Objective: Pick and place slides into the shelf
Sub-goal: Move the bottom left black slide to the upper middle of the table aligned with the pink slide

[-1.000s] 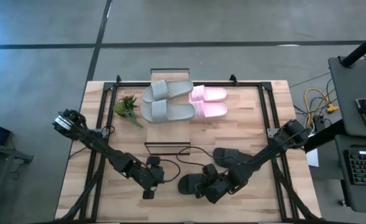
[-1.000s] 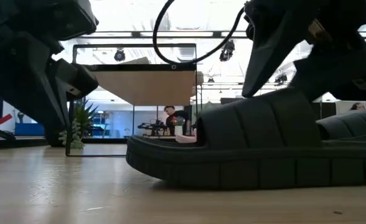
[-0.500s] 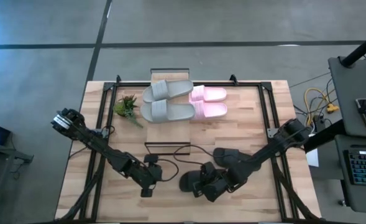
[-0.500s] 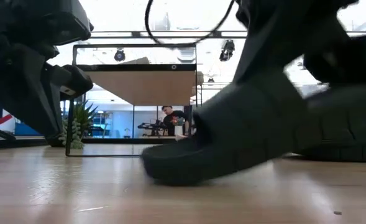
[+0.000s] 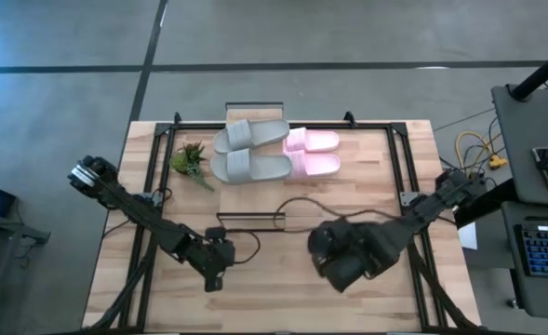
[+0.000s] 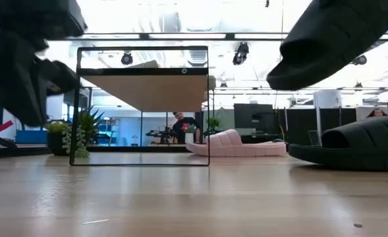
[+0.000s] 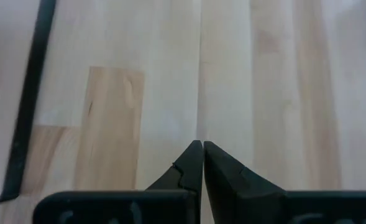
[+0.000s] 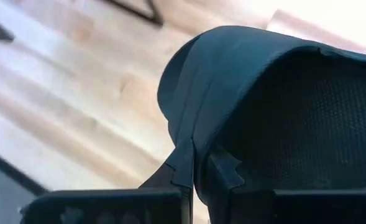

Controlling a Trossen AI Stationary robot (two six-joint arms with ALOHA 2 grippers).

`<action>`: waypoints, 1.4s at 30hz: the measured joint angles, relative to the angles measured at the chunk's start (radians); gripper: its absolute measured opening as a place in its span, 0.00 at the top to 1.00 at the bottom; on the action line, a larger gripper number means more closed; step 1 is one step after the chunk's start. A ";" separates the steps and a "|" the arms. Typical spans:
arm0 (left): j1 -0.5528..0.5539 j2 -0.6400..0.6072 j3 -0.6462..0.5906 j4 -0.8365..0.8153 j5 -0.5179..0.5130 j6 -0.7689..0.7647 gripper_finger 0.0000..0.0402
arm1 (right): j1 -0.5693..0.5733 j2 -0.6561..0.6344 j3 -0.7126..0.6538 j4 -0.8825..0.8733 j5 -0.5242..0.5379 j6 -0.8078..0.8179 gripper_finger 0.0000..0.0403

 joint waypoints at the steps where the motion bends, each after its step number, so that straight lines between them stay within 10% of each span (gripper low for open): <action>1: -0.003 -0.023 0.000 -0.019 -0.002 0.000 1.00 | -0.012 -0.022 -0.014 -0.009 0.006 0.000 0.98; 7: -0.020 -0.172 0.000 -0.128 -0.079 -0.034 1.00 | -0.116 -0.210 -0.225 0.007 0.038 0.008 0.98; 20: -0.036 -0.457 -0.001 -0.229 -0.238 -0.037 1.00 | -0.445 -0.563 -0.786 0.639 -0.079 -0.267 0.98; 28: 0.018 -0.564 -0.001 -0.346 -0.432 -0.031 1.00 | -0.665 -0.585 -0.986 1.010 -0.386 -0.559 0.98; 42: 0.142 -0.632 -0.005 -0.455 -0.447 -0.183 1.00 | -0.813 -0.510 -1.044 1.255 -0.526 -0.662 0.98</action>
